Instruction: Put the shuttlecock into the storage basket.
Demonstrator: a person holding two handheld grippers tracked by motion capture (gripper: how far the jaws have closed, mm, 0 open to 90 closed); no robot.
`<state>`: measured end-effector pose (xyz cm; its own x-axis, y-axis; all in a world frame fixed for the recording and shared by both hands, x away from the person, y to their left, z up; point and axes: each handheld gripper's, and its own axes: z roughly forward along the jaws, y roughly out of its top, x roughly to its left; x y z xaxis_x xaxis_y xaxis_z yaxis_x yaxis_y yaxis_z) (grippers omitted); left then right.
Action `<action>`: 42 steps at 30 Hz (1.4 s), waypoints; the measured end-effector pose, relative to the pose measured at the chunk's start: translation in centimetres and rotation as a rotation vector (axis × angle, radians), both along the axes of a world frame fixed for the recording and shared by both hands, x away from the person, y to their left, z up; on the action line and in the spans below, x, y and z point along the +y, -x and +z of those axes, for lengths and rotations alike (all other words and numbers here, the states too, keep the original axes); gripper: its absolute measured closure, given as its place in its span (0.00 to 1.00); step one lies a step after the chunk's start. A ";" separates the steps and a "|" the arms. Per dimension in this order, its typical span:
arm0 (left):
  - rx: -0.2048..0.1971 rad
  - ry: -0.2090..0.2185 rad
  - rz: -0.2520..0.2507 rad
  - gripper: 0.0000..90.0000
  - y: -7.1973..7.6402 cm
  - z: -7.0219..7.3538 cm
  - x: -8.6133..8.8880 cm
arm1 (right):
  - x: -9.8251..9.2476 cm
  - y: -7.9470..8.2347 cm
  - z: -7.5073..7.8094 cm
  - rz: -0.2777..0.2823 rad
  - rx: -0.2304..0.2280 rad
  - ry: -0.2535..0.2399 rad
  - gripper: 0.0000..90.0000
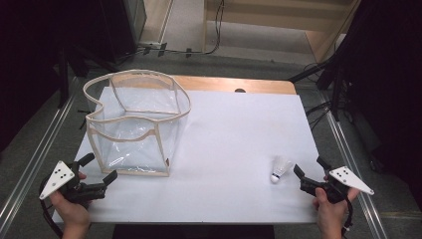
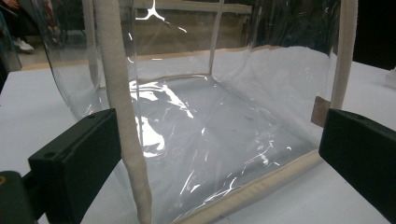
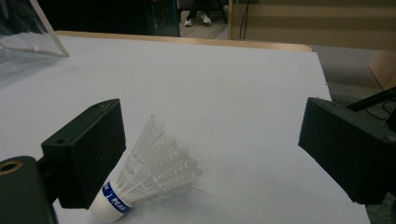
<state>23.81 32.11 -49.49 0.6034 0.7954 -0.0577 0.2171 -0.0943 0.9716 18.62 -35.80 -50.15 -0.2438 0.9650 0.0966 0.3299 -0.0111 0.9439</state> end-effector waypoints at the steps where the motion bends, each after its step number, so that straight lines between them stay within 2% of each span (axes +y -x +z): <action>1: 0.000 -0.001 0.000 0.00 0.0 0.0 0.0 | 0.0 0.1 0.1 0.000 0.000 -0.002 0.06; 5: 0.001 -0.004 0.001 0.00 0.0 0.0 0.0 | 0.3 0.7 0.4 0.006 0.011 0.018 0.07; 7: 0.001 -0.003 0.001 0.00 0.1 0.0 0.0 | 0.6 1.2 0.7 0.013 0.017 0.008 0.17; 9: 0.001 -0.003 0.002 0.00 0.1 0.0 0.0 | 0.8 1.4 0.8 0.017 0.019 0.008 0.17; 13: 0.000 -0.005 0.000 0.00 0.1 0.0 -0.1 | 1.4 2.1 1.0 0.033 0.027 0.021 0.54; 15: 0.000 -0.005 0.000 0.00 0.1 0.0 -0.1 | 1.1 2.0 0.8 0.058 0.048 0.034 0.66; 19: -0.001 -0.006 -0.001 0.00 0.0 0.0 -0.1 | 0.8 1.8 0.3 0.069 0.108 0.036 0.85; 22: -0.001 -0.008 -0.001 0.00 0.0 0.0 -0.1 | 0.7 1.4 -0.1 0.061 0.173 0.038 0.97; 23: -0.001 -0.008 -0.001 0.00 0.0 0.0 -0.1 | 0.7 1.4 -0.1 0.061 0.173 0.038 0.97; 24: -0.002 -0.011 -0.003 0.00 0.0 0.0 -0.1 | 0.6 0.8 -0.6 0.054 0.235 0.036 0.98; 25: -0.002 -0.013 -0.004 0.00 0.0 0.0 -0.1 | 0.6 0.7 -0.7 0.055 0.255 0.032 0.98; 26: -0.002 -0.013 -0.004 0.00 0.0 0.0 -0.1 | 0.6 0.7 -0.7 0.055 0.255 0.032 0.98; 27: -0.004 -0.014 -0.005 0.00 0.0 0.0 -0.2 | 0.8 0.1 -1.1 0.057 0.293 0.039 0.98; 28: -0.004 -0.014 -0.005 0.00 0.0 0.0 -0.2 | 0.8 0.1 -1.1 0.057 0.293 0.039 0.98; 29: -0.003 -0.012 -0.003 0.00 0.0 0.0 -0.2 | 1.1 -0.6 -1.3 0.064 0.326 0.041 0.98; 34: -0.006 -0.016 -0.005 0.00 0.0 0.0 -0.2 | 1.7 -2.0 -1.4 0.068 0.362 0.056 0.98; 38: -0.007 -0.014 -0.005 0.00 0.0 0.0 -0.2 | 2.2 -2.5 -1.5 0.077 0.378 0.075 0.98; 42: -0.004 -0.016 -0.005 0.00 0.0 0.0 -0.2 | 2.5 -2.8 -1.5 0.081 0.380 0.072 0.98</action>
<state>23.78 31.91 -49.44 0.6075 0.7932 -0.0419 0.2123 -0.1113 0.9708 21.40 -33.26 -51.65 -0.2797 0.9516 0.1273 0.6529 0.0913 0.7519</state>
